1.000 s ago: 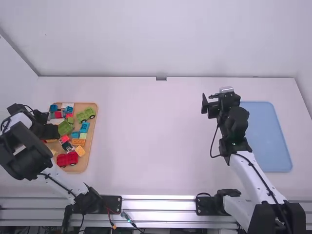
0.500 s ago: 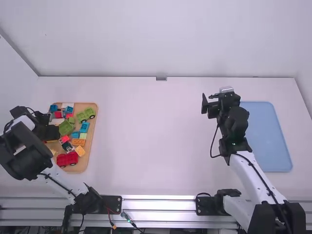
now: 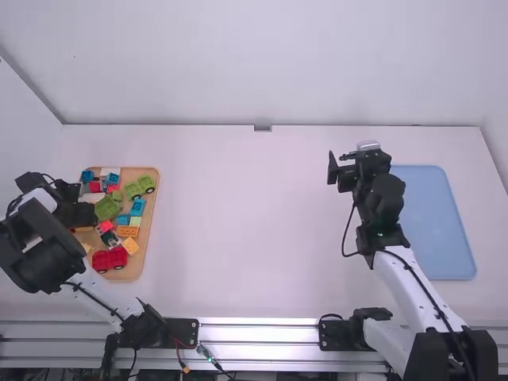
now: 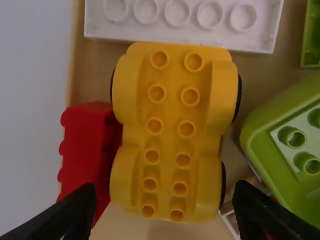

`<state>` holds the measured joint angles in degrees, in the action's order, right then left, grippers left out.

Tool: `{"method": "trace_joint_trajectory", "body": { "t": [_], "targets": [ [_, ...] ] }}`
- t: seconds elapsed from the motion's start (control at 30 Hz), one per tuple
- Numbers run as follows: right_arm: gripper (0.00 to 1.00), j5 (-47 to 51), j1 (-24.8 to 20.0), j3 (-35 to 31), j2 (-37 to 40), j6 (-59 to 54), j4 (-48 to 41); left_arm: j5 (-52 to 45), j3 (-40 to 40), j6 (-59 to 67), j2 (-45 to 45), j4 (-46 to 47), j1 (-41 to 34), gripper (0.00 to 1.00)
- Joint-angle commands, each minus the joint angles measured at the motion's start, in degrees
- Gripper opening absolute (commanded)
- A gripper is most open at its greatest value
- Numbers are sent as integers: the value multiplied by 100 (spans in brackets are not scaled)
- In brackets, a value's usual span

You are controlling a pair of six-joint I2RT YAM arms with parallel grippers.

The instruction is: Assemble lego blocks to make yellow taxi

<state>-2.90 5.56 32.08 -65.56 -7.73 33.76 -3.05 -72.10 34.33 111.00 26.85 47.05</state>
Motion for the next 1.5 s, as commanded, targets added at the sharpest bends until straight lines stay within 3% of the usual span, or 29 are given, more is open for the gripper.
{"method": "trace_joint_trajectory", "body": {
  "t": [0.0,0.47,0.57,0.87,1.47],
  "targets": [
    [99,-7,52,173,-39,-17,37,-105,66,15,-20,-26,-13,74],
    [99,-7,48,173,-39,-22,61,-96,525,17,-20,-531,-15,73],
    [99,-7,48,173,-39,-24,103,-90,361,-44,-20,-365,-15,70],
    [99,-7,50,173,-39,-2,153,-201,79,-151,-20,114,-15,70],
    [99,-7,50,173,-39,-22,144,37,584,-153,-20,-734,-15,75]
  ]
}}
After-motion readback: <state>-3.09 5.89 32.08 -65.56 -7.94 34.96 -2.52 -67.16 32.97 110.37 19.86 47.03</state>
